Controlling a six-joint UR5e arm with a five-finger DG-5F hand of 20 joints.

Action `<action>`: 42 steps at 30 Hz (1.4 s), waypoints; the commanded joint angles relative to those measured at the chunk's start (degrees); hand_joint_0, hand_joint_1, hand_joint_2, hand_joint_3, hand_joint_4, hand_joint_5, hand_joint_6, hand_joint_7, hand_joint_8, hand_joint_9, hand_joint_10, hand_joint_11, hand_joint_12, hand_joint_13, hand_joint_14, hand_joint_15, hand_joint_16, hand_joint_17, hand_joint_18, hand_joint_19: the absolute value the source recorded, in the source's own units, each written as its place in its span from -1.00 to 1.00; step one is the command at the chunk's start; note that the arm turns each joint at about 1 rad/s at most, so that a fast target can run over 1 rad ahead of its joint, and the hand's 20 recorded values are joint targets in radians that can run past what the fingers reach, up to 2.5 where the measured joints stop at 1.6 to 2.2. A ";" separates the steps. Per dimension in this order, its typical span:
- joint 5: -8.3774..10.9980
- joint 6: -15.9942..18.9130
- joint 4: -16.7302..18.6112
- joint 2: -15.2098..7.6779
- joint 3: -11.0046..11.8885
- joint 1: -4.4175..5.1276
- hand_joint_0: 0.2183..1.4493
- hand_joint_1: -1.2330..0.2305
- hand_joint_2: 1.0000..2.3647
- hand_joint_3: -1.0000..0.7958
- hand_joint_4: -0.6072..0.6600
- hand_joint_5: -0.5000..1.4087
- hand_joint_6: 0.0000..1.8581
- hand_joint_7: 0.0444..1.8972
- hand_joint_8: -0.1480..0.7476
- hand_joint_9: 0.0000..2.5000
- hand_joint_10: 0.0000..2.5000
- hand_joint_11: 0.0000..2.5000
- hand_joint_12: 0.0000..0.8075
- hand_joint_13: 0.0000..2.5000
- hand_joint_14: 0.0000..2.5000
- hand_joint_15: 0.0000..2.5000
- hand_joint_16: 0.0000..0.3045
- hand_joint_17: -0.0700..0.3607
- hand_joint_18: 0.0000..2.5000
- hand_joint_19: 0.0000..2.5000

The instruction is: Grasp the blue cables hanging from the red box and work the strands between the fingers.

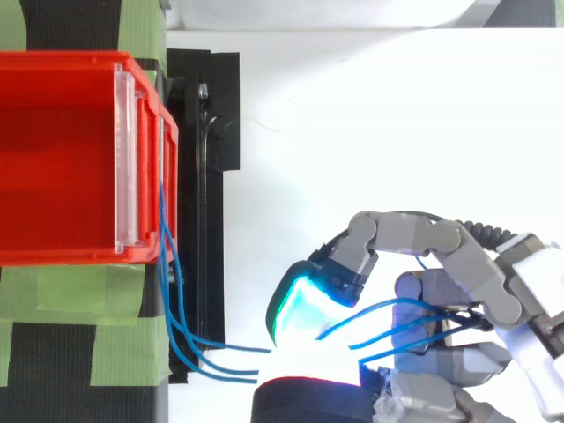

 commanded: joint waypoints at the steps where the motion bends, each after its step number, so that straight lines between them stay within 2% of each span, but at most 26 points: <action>1: 0.00 -0.02 -5.10 0.00 0.04 0.00 0.12 -0.14 -0.98 -0.58 0.34 -0.31 0.04 0.27 0.19 -0.21 1.00 1.00 0.04 -0.14 1.00 0.31 -0.70 -0.19 0.17 -0.05; 5: 0.00 -0.02 -9.40 0.00 0.04 0.00 0.12 -0.14 -0.98 -0.58 0.35 -0.32 0.05 0.27 0.19 -0.21 1.00 1.00 0.04 -0.14 1.00 0.31 -0.70 -0.19 0.17 -0.05; 10: 0.00 -0.02 -12.13 0.00 0.04 0.00 0.12 -0.14 -0.98 -0.58 0.34 -0.32 0.05 0.28 0.19 -0.21 1.00 1.00 0.04 -0.14 1.00 0.31 -0.70 -0.19 0.17 -0.05; 16: -0.26 0.07 -17.93 0.00 -0.05 0.00 0.12 -0.14 -0.98 -0.57 0.35 -0.32 0.05 0.27 0.19 -0.21 1.00 1.00 0.04 -0.14 1.00 0.31 -0.70 -0.19 0.17 -0.05; 29: -0.26 0.07 -22.06 0.00 0.04 0.00 0.12 -0.14 -0.98 -0.58 0.35 -0.32 0.06 0.27 0.19 -0.21 1.00 1.00 0.04 -0.14 1.00 0.31 -0.70 -0.19 0.17 -0.05; 32: -0.26 0.24 -22.06 0.00 0.04 0.00 0.12 -0.14 -0.98 -0.58 0.35 -0.32 0.06 0.27 0.19 -0.21 1.00 1.00 0.04 -0.14 1.00 0.31 -0.70 -0.19 0.17 -0.05; 34: -0.09 0.33 -21.71 0.00 0.04 0.00 0.12 -0.14 -0.98 -0.58 0.35 -0.32 0.06 0.27 0.19 -0.21 1.00 1.00 0.04 -0.14 1.00 0.31 -0.70 -0.19 0.17 -0.05; 37: 1.05 2.97 -15.82 0.00 0.39 -0.44 0.12 -0.14 -0.98 -0.58 0.35 -0.32 0.06 0.27 0.19 -0.21 1.00 1.00 0.04 -0.14 1.00 0.31 -0.70 -0.19 0.17 -0.05; 38: 2.28 5.34 -10.81 0.00 0.56 -0.53 0.12 -0.14 -0.98 -0.58 0.34 -0.32 0.06 0.27 0.19 -0.21 1.00 1.00 0.04 -0.14 1.00 0.31 -0.70 -0.19 0.17 -0.05; 40: 3.51 6.66 -7.73 0.00 0.56 -0.62 0.12 -0.14 -0.98 -0.58 0.35 -0.32 0.06 0.27 0.19 -0.21 1.00 1.00 0.04 -0.14 1.00 0.31 -0.70 -0.19 0.17 -0.05; 42: 6.68 8.94 -2.46 0.00 0.56 -0.62 0.12 -0.14 -0.98 -0.58 0.34 -0.32 0.06 0.27 0.19 -0.21 1.00 1.00 0.04 -0.14 1.00 0.31 -0.70 -0.19 0.17 -0.05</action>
